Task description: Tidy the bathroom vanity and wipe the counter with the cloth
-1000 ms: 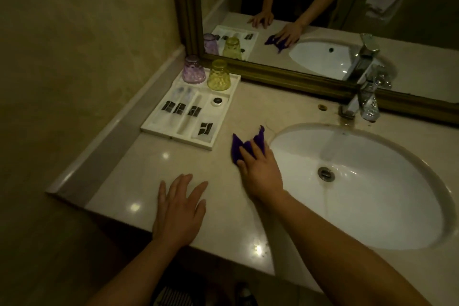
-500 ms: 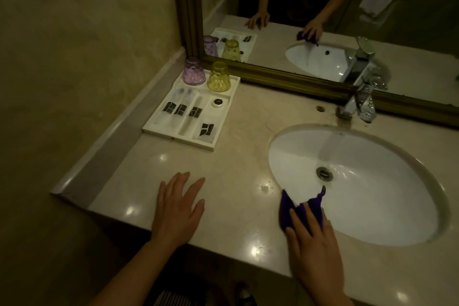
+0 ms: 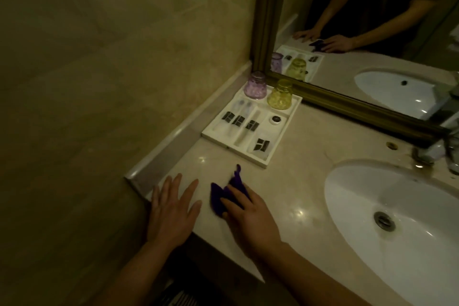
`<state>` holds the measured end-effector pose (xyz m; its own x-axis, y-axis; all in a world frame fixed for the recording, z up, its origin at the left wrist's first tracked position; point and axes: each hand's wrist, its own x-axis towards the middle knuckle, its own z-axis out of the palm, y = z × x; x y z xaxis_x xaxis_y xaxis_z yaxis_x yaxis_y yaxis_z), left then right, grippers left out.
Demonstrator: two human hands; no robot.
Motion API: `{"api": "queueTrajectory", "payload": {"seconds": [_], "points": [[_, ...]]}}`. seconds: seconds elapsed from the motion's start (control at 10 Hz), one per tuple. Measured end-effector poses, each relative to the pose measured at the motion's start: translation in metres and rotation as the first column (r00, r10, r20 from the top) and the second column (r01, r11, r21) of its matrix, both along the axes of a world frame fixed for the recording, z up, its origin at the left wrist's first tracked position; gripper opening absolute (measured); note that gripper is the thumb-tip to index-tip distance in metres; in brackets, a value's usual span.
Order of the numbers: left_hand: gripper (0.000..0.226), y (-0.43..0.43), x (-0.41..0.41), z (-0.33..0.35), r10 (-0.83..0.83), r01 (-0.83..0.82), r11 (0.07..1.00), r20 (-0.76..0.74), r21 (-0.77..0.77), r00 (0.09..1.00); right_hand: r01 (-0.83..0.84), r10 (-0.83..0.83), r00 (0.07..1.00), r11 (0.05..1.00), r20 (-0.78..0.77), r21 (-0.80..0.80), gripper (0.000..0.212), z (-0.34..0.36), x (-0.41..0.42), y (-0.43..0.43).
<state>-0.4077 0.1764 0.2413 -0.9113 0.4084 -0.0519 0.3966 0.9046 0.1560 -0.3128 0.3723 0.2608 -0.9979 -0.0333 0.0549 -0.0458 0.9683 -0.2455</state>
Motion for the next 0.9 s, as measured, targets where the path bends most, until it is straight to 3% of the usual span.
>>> {"api": "queueTrajectory", "payload": {"seconds": [0.2, 0.3, 0.4, 0.5, 0.6, 0.9], "points": [[0.068, 0.001, -0.002, -0.001, 0.029, -0.03, 0.999, -0.017, -0.044, 0.999, 0.064, -0.084, 0.992, 0.976, -0.089, -0.207, 0.04, 0.022, -0.068, -0.001], [0.07, 0.002, -0.003, -0.003, 0.031, -0.033, 0.994, -0.021, -0.101, 0.999, 0.019, -0.042, 0.99, 0.986, -0.135, -0.168, 0.039, 0.026, -0.091, -0.006], [0.07, 0.002, -0.005, -0.004, 0.032, -0.034, 0.995, -0.018, -0.091, 0.999, -0.019, 0.017, 1.0, 0.996, -0.024, -0.093, 0.046, 0.017, -0.105, -0.011], [0.072, 0.001, -0.006, -0.004, 0.031, -0.031, 0.994, -0.003, -0.106, 1.0, -0.073, 0.074, 0.978, 0.997, 0.195, -0.011, 0.056, -0.001, -0.108, -0.008], [0.07, 0.001, -0.006, -0.003, 0.025, -0.023, 0.995, 0.018, -0.099, 1.0, -0.061, 0.072, 0.979, 0.996, 0.189, -0.063, 0.064, -0.002, -0.104, -0.003], [0.063, -0.002, 0.001, 0.036, 0.08, -0.094, 0.984, 0.094, 0.149, 0.992, 0.022, -0.012, 0.999, 0.981, 0.052, -0.195, 0.063, 0.049, -0.071, 0.017]]}}
